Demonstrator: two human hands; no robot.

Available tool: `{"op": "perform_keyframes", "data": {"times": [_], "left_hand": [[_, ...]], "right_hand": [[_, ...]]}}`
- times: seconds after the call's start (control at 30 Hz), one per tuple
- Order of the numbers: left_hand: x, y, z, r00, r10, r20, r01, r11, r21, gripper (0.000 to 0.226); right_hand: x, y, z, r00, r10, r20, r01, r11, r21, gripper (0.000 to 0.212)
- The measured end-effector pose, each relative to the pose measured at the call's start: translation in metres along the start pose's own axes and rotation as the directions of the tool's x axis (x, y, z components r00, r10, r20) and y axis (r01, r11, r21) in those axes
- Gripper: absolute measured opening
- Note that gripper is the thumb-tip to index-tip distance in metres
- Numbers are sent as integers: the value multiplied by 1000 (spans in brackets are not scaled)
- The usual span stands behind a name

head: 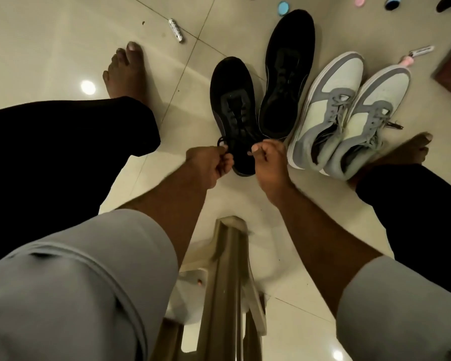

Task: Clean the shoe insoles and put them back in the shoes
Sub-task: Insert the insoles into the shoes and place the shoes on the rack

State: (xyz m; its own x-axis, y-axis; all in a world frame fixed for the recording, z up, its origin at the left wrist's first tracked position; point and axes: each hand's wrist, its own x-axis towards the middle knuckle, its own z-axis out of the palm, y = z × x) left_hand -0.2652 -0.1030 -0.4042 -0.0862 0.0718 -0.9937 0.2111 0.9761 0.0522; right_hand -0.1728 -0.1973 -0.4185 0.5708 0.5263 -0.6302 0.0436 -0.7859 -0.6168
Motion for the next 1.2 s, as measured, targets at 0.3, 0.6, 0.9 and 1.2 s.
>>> {"op": "perform_keyframes", "data": {"times": [0.3,0.6,0.9,1.2], "left_hand": [[9,-11,23,998,65,-8,-61,962,267,21],[20,-16,39,970,242,-5,-213,865,455,17],[30,-16,18,885,466,2,-334,631,700,16],[28,-19,16,849,518,101,-360,428,829,4]], "right_hand": [[-7,20,11,981,194,9,-192,974,-117,19],[24,-9,11,972,79,221,88,748,-657,17],[35,-11,22,894,160,418,216,664,-716,21],[18,5,-10,970,31,241,18,980,-198,27]]}}
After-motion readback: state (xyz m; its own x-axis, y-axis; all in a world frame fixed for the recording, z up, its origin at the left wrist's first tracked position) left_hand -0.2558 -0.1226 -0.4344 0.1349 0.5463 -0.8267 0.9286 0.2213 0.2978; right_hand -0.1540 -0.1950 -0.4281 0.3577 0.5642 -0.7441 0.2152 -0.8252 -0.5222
